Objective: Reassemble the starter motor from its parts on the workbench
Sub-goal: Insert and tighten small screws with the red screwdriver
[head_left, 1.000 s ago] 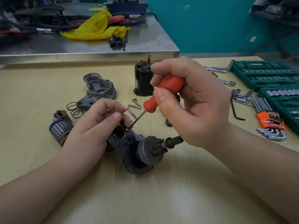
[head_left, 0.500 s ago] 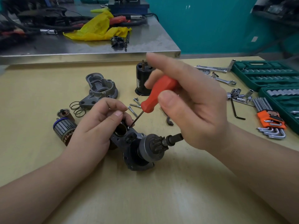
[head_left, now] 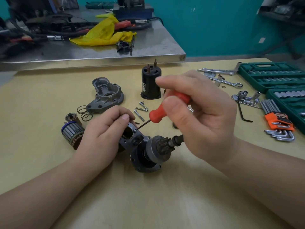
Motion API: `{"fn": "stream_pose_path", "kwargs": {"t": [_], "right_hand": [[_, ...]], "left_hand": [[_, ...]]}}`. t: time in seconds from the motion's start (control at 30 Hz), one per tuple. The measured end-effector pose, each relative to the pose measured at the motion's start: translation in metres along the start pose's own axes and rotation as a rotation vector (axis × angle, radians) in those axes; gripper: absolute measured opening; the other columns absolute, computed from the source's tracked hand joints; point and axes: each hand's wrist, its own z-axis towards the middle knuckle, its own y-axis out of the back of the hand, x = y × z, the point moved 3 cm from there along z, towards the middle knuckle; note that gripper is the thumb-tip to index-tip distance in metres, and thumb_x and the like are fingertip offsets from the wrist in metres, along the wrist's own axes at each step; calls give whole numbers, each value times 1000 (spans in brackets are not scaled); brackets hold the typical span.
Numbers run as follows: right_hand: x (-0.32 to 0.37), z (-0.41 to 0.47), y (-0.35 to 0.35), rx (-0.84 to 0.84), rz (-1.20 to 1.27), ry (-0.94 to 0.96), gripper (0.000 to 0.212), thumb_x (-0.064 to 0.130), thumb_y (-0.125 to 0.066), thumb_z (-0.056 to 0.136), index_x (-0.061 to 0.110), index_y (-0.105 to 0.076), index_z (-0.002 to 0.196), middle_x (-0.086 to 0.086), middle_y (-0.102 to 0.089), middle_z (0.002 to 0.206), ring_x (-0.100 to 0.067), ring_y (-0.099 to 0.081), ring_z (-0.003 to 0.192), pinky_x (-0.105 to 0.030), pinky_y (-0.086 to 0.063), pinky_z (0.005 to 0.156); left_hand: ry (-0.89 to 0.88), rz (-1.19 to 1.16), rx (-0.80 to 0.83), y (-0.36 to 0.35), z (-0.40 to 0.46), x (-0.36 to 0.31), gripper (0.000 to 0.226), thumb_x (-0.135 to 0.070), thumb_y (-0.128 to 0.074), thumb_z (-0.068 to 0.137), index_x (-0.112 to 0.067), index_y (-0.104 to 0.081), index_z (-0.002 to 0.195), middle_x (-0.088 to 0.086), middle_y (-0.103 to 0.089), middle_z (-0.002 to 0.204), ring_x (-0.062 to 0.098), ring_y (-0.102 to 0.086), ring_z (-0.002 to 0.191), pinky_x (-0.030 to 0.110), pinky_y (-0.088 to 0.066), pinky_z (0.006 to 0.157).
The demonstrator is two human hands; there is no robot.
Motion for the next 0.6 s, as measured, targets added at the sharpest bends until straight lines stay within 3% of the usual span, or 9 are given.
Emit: {"fn": "stream_pose_path", "kwargs": {"t": [0.07,0.13,0.2,0.27,0.37,0.47,0.53,0.6], "right_hand": [[-2,-2,0,22,19,-18,32,12,-49,102,2,-60,131,-15,-67,97,-17,-67,86,-36,-53,68],[-3,-4,-1,37,70,-51,36,9,-44,103,1,-55,137,-19,-67,103,-10,-69,88,-28,-53,74],[-4,-4,-4,28,137,-89,34,10,-50,106,6,-53,140,-20,-67,99,-15,-74,85,-35,-56,65],[-2,-2,-7,11,188,-109,28,17,-57,108,11,-56,135,-22,-65,93,-17,-75,79,-47,-52,54],[-1,2,-7,-1,173,-134,24,25,-57,107,16,-62,129,-19,-67,92,-16,-76,79,-39,-47,52],[-3,3,-4,31,193,-140,35,9,-46,109,6,-52,143,-21,-68,102,-6,-70,81,-16,-47,71],[-4,3,-4,42,186,-148,41,1,-41,107,1,-47,148,-23,-67,109,-5,-68,83,-16,-48,76],[-4,3,-4,13,170,-163,37,4,-46,108,3,-52,144,-19,-68,103,-10,-73,86,-29,-54,68]], "left_hand": [[-13,27,-1,2,-1,0,24,-32,-50,102,-37,-73,101,-9,-77,96,12,-72,93,24,-55,72],[-14,1,-5,2,-2,0,22,-34,-51,102,-36,-72,106,-5,-77,98,18,-72,93,44,-59,77],[-8,-65,-11,1,-5,1,22,-41,-52,98,-35,-71,109,0,-77,99,29,-72,93,63,-59,81],[6,-130,-39,1,-6,3,24,-45,-54,95,-36,-70,109,3,-78,99,36,-71,93,69,-57,83],[25,-164,-97,3,-5,5,24,-46,-55,95,-36,-70,110,4,-78,99,35,-74,93,66,-60,82],[36,-163,-119,3,-4,7,25,-46,-54,95,-35,-69,112,3,-79,97,31,-76,89,58,-62,76],[34,-154,-122,2,-5,8,27,-46,-53,95,-35,-68,114,4,-80,97,32,-75,88,56,-62,73],[33,-150,-122,2,-6,7,28,-46,-52,95,-35,-68,115,4,-80,99,35,-74,89,58,-60,74]]}}
